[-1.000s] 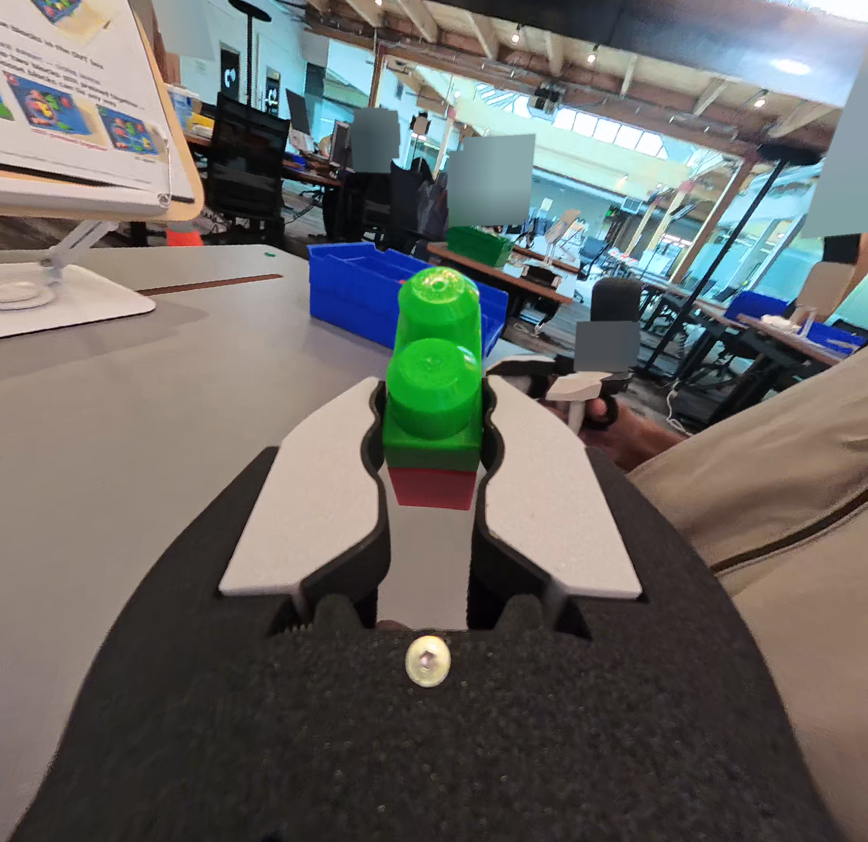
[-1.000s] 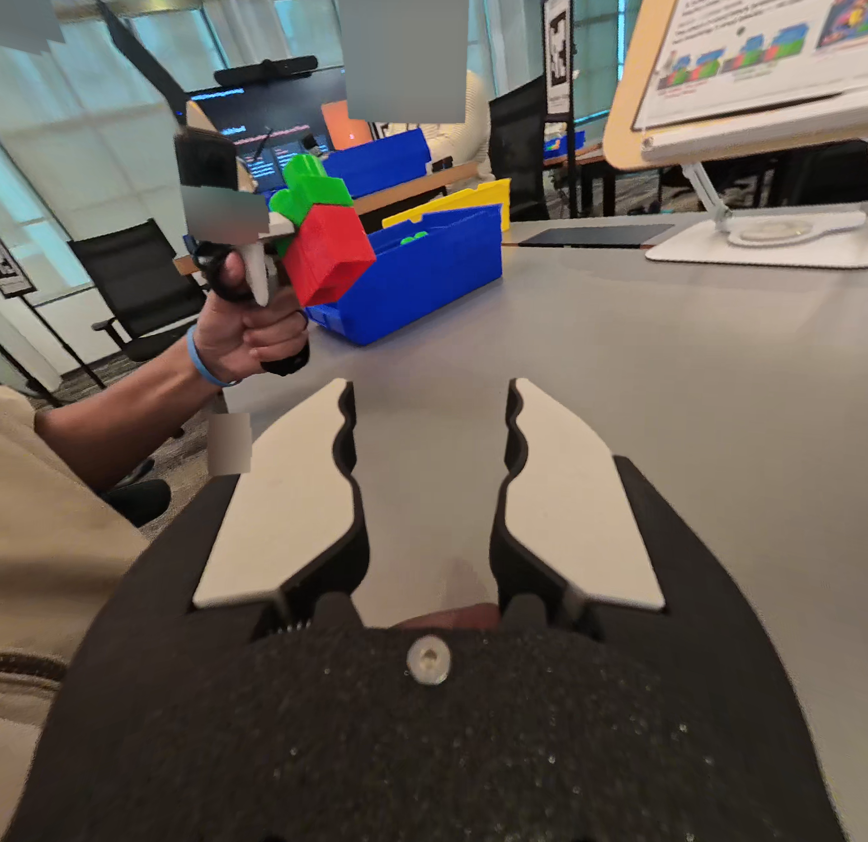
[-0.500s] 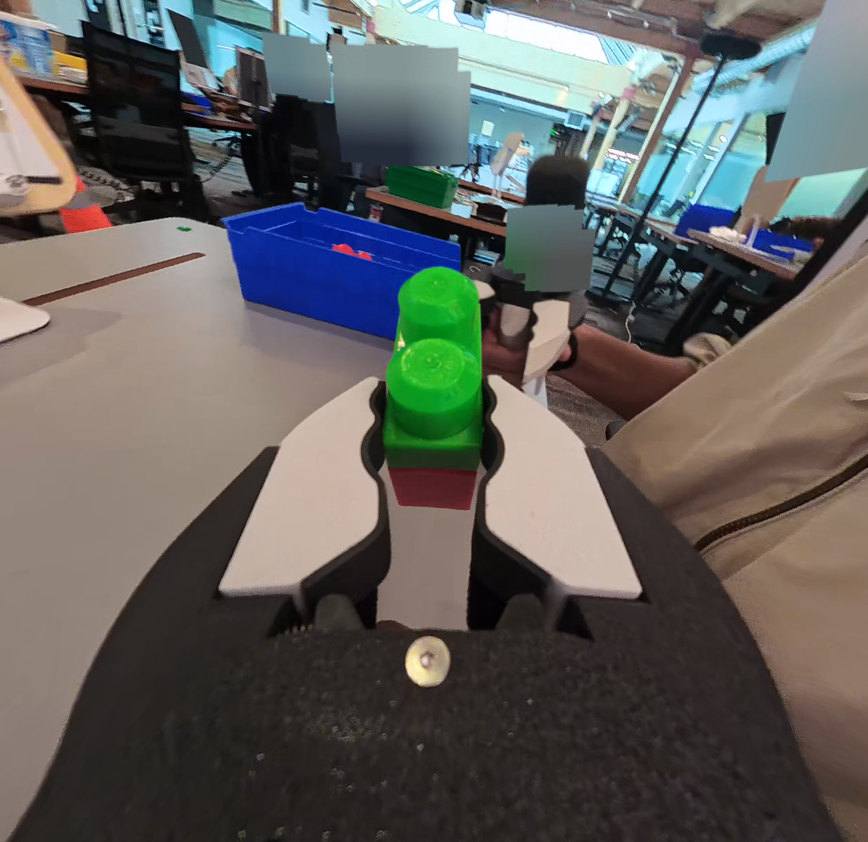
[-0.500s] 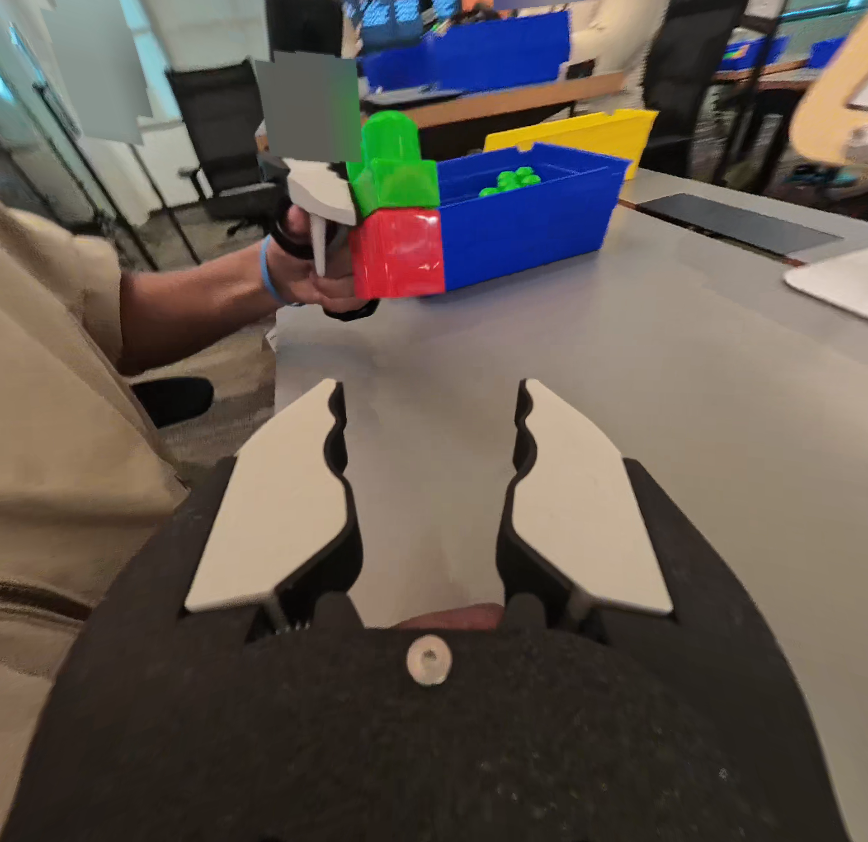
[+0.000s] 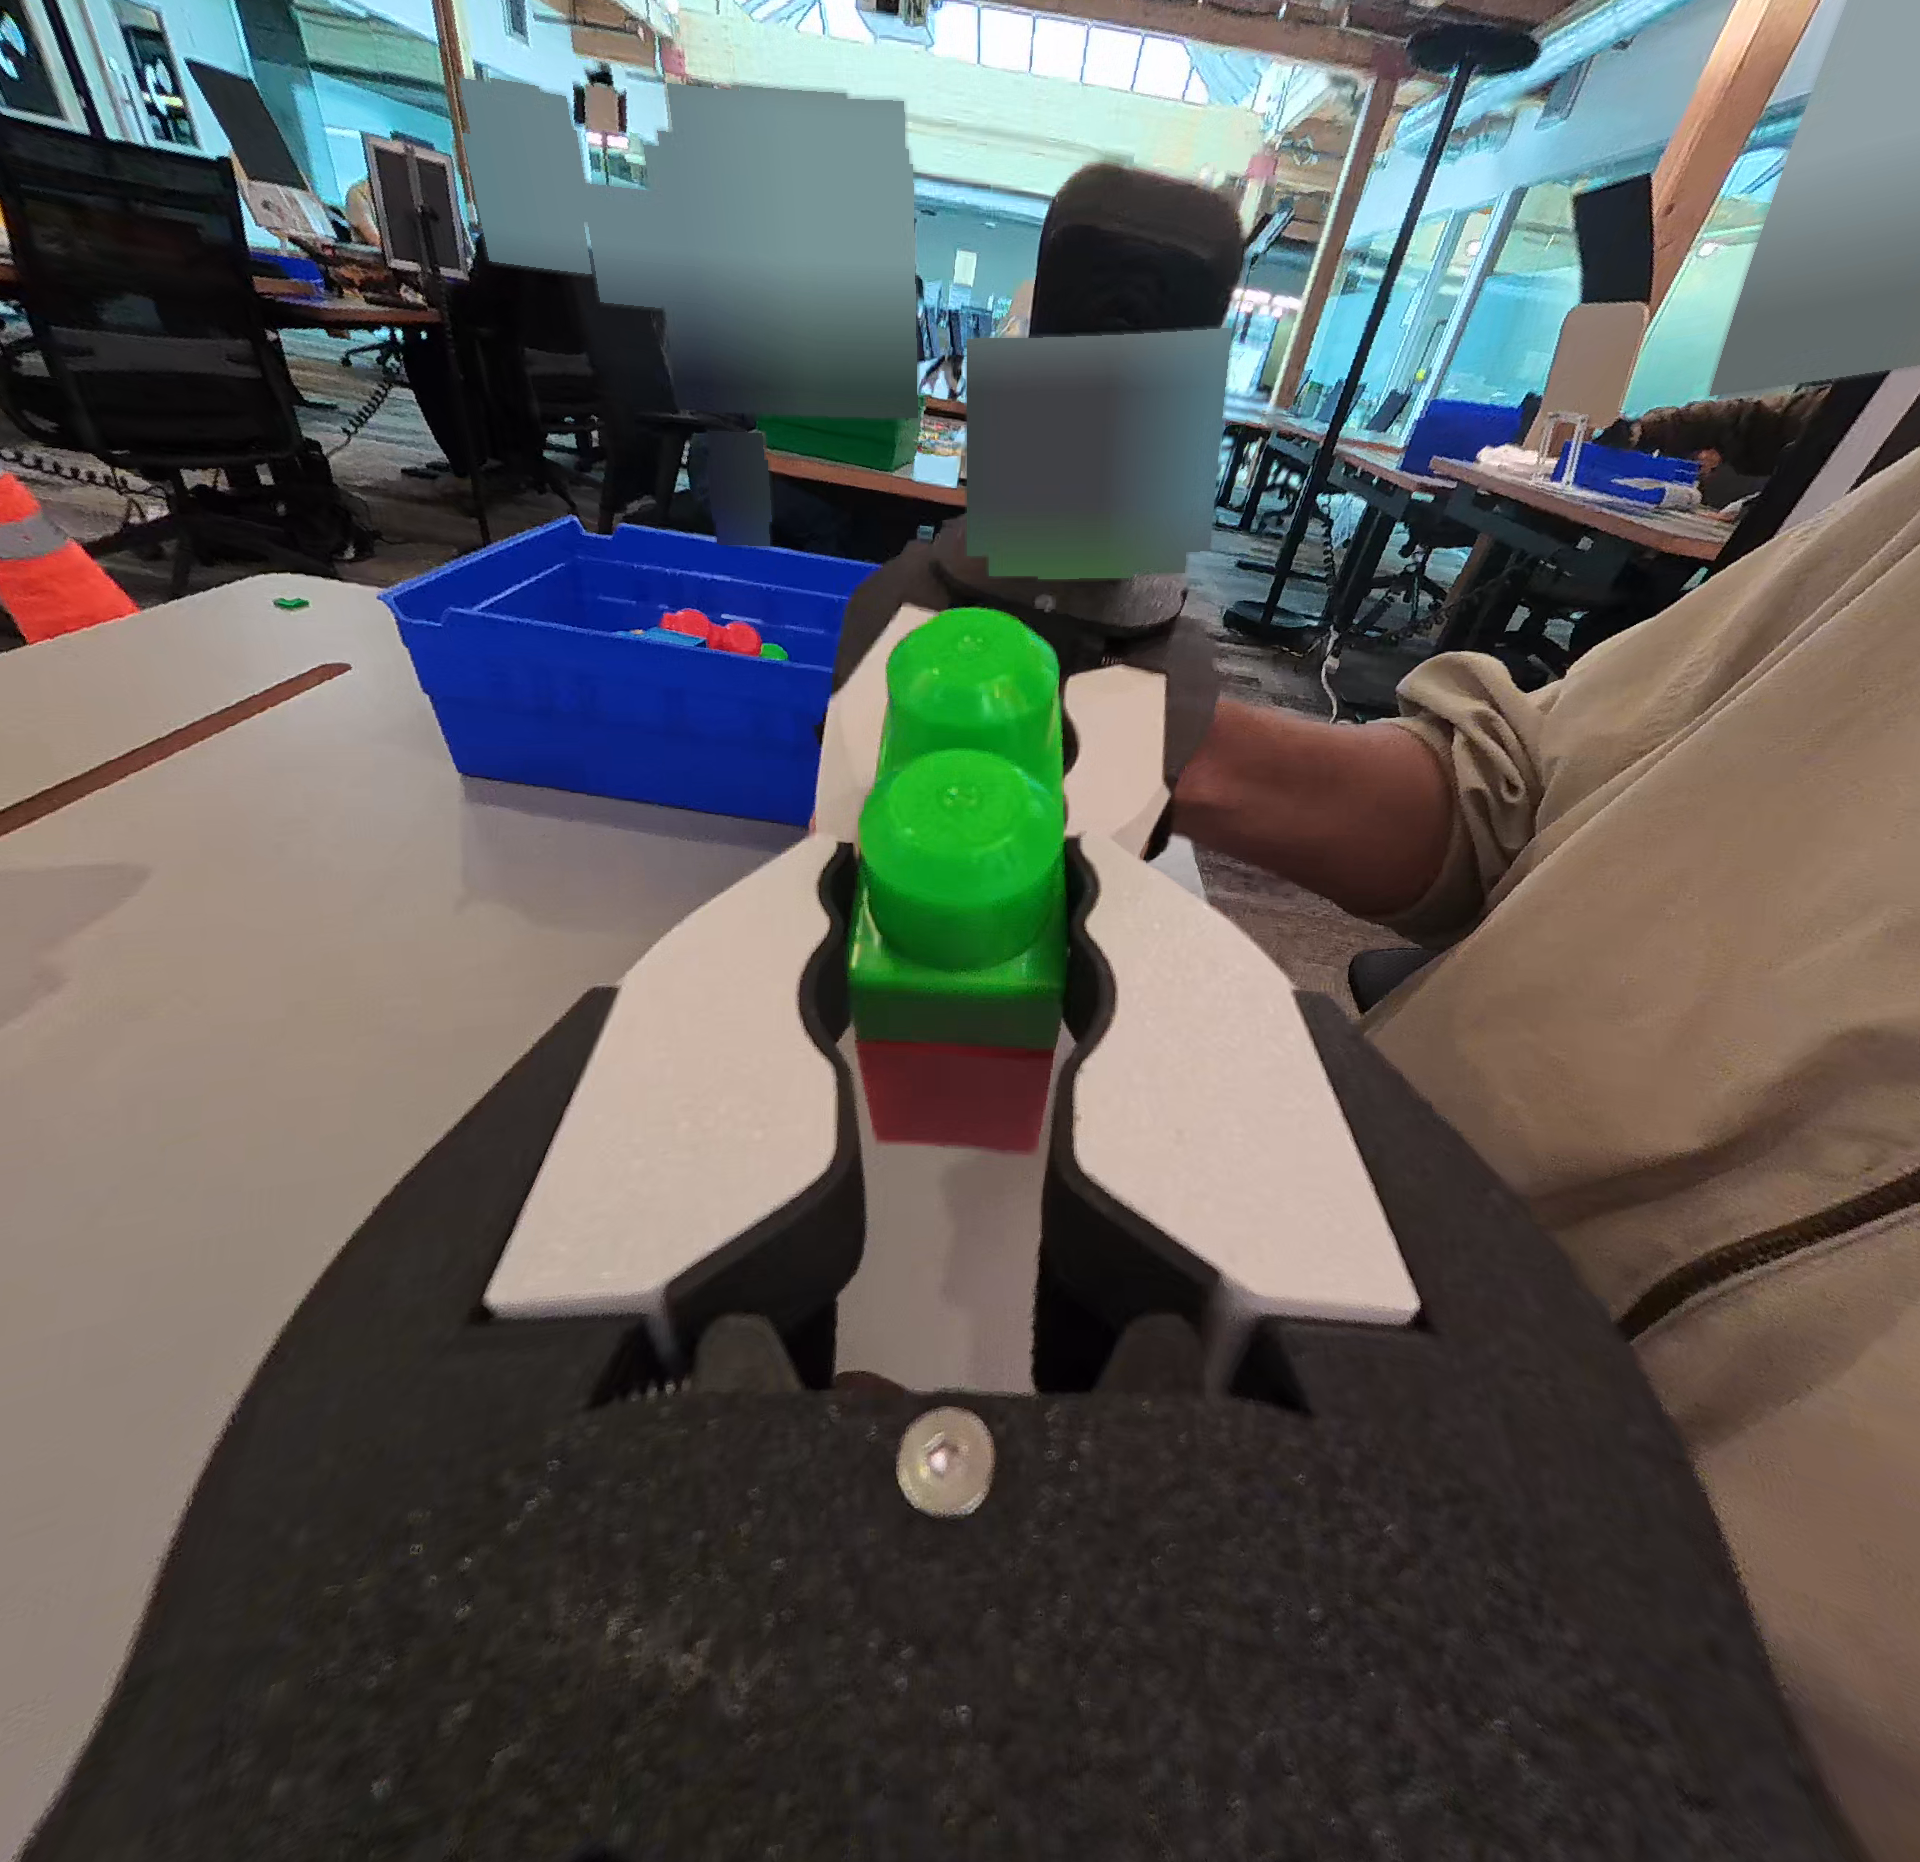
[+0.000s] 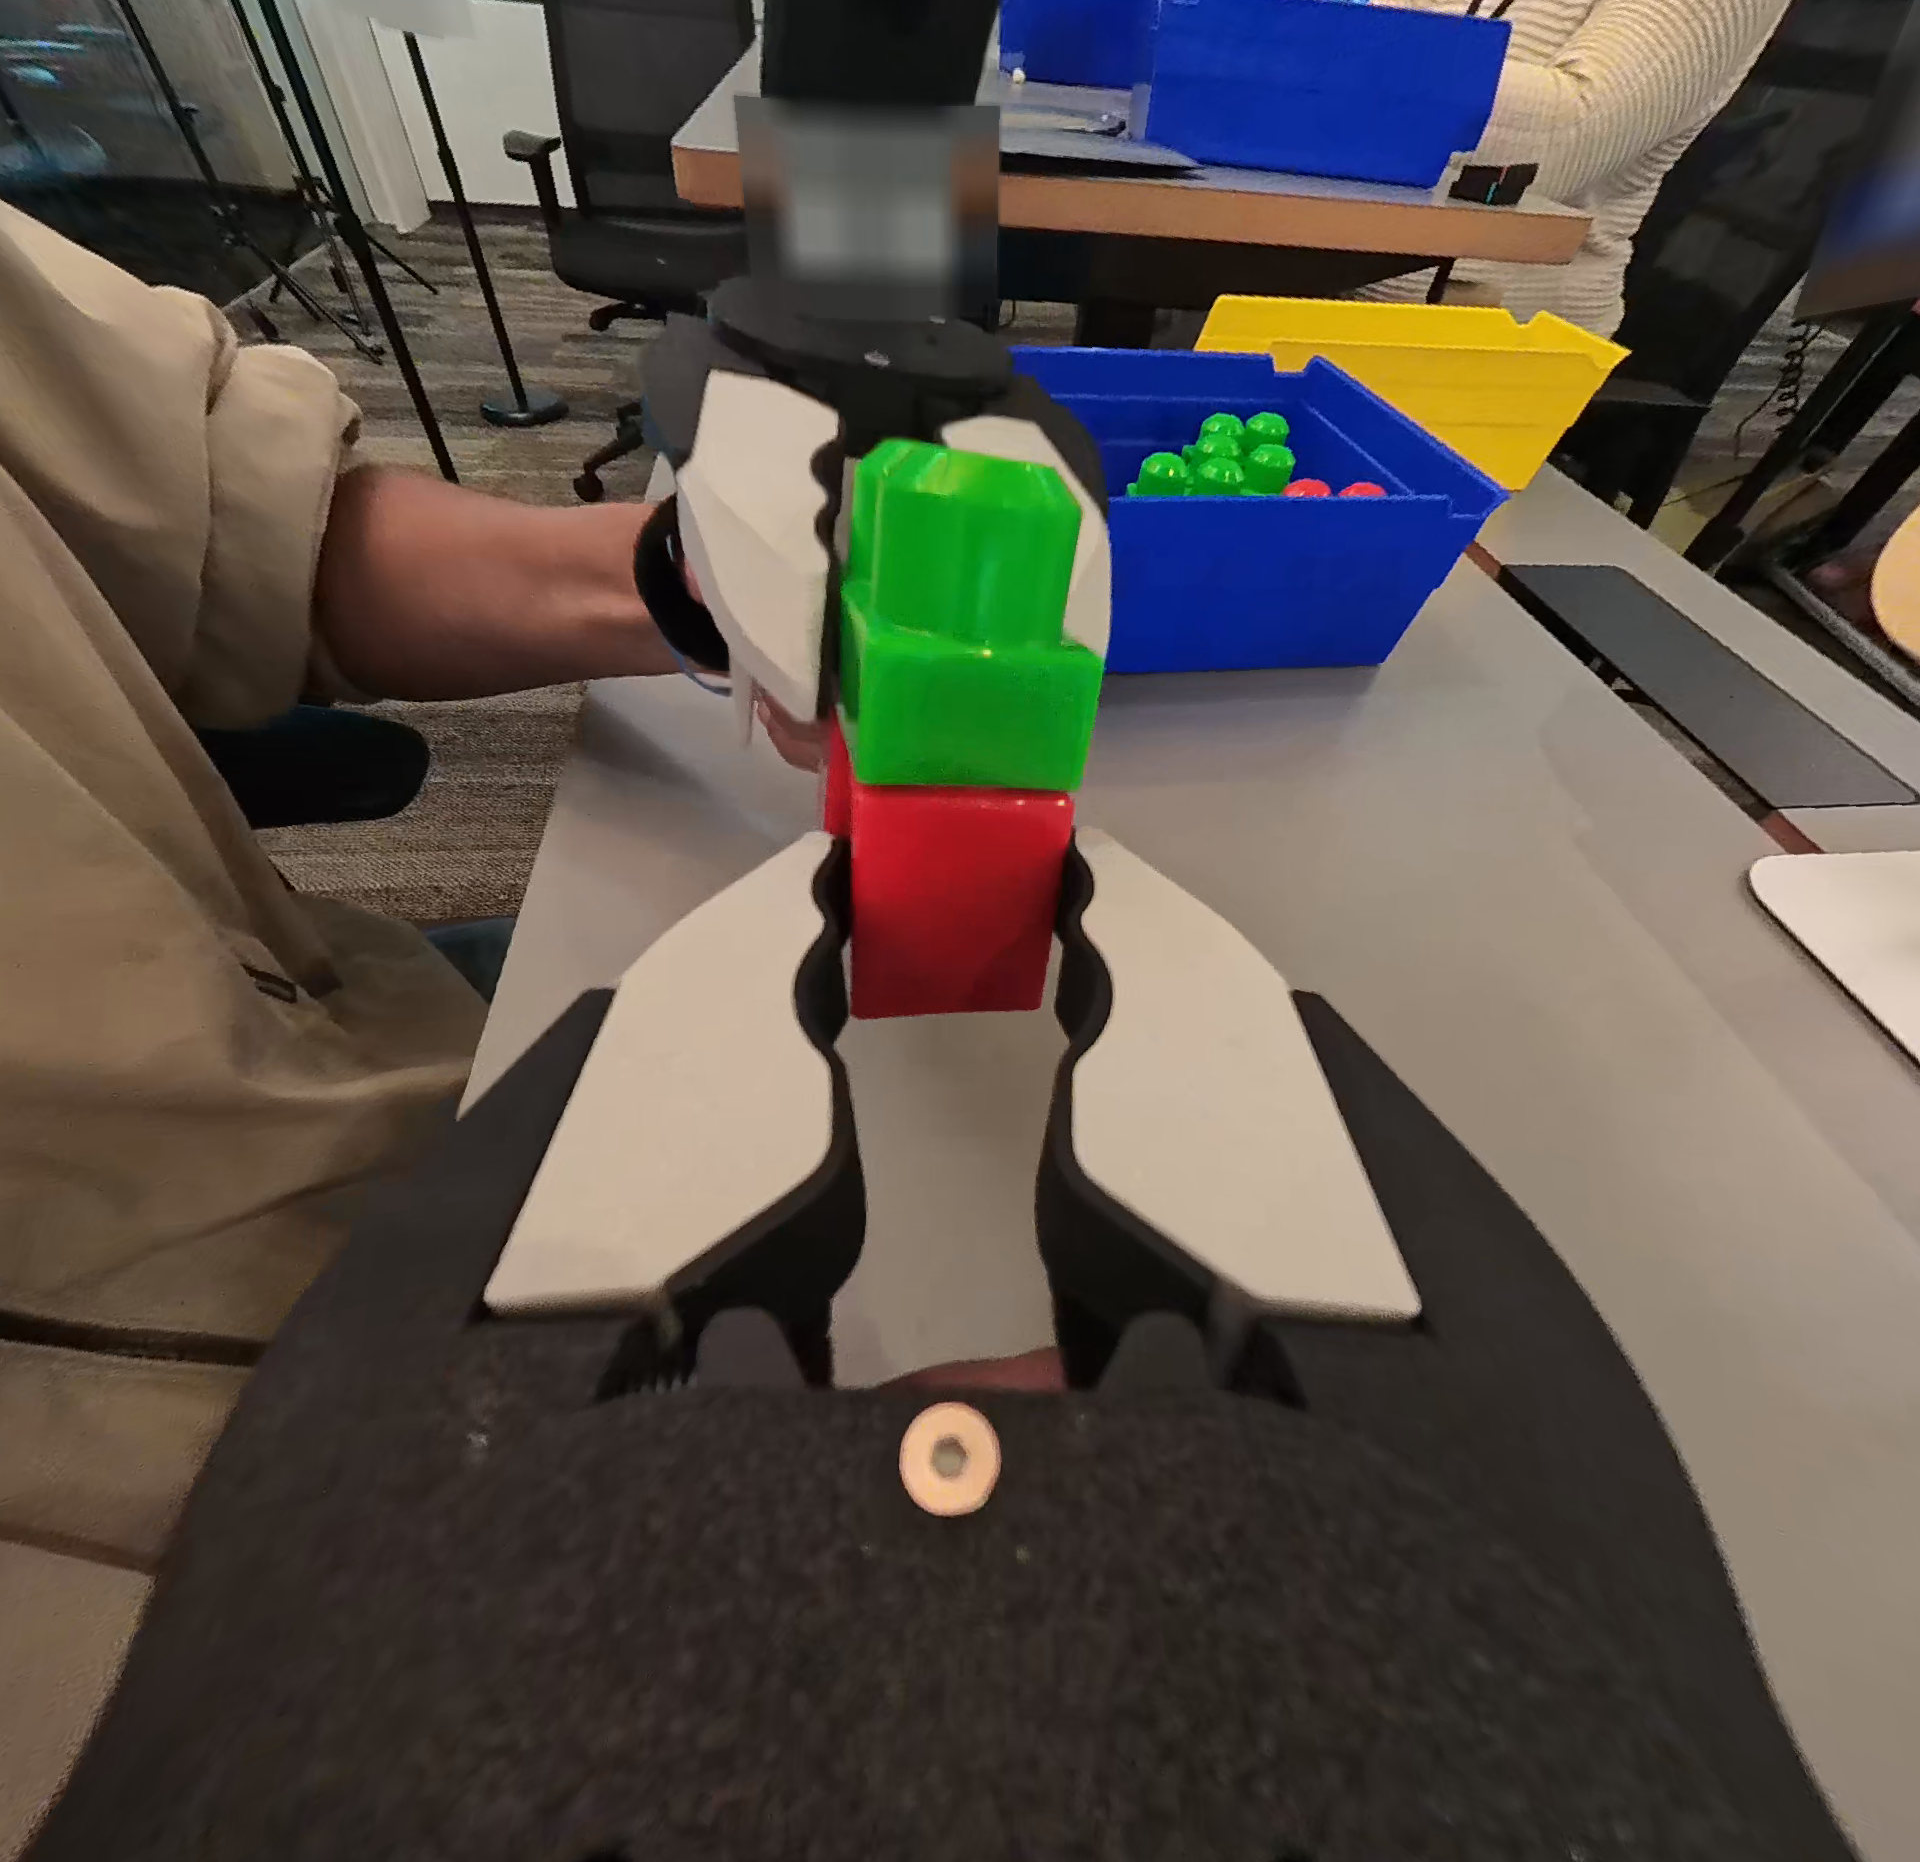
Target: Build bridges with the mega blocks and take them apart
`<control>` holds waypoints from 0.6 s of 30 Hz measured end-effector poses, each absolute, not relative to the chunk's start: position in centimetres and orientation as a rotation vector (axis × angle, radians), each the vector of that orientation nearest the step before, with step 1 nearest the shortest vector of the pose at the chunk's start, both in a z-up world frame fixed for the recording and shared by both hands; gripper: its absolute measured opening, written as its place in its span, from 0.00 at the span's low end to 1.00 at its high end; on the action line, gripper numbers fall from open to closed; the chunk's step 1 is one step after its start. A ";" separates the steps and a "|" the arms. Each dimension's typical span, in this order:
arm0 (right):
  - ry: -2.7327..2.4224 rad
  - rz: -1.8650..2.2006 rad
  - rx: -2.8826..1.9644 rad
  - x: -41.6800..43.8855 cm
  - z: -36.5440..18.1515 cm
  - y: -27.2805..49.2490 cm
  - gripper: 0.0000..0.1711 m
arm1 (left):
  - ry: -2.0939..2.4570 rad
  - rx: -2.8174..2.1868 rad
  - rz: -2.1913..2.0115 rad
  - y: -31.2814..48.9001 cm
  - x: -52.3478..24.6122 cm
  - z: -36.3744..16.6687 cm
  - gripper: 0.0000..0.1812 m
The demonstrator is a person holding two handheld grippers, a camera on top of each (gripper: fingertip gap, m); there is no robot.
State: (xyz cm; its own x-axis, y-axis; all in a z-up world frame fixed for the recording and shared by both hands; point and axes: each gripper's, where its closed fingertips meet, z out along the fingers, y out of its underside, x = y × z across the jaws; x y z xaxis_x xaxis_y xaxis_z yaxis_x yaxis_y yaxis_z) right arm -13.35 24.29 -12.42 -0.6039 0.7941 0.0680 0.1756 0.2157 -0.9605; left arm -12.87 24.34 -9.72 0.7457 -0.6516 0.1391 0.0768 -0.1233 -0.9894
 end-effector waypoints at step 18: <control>-1.941 1.280 -1.064 -12.1 -17.2 27.6 0.22 | 0.478 -1.510 -0.518 23.3 -15.3 -5.6 0.21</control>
State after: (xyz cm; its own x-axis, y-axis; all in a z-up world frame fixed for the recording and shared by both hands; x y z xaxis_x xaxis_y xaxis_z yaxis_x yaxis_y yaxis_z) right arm -12.12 27.62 -17.22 -0.5162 0.8556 0.0372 0.3029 0.2230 -0.9266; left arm -15.34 23.31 -5.56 0.8042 -0.5940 0.0227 0.0244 -0.0053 -0.9997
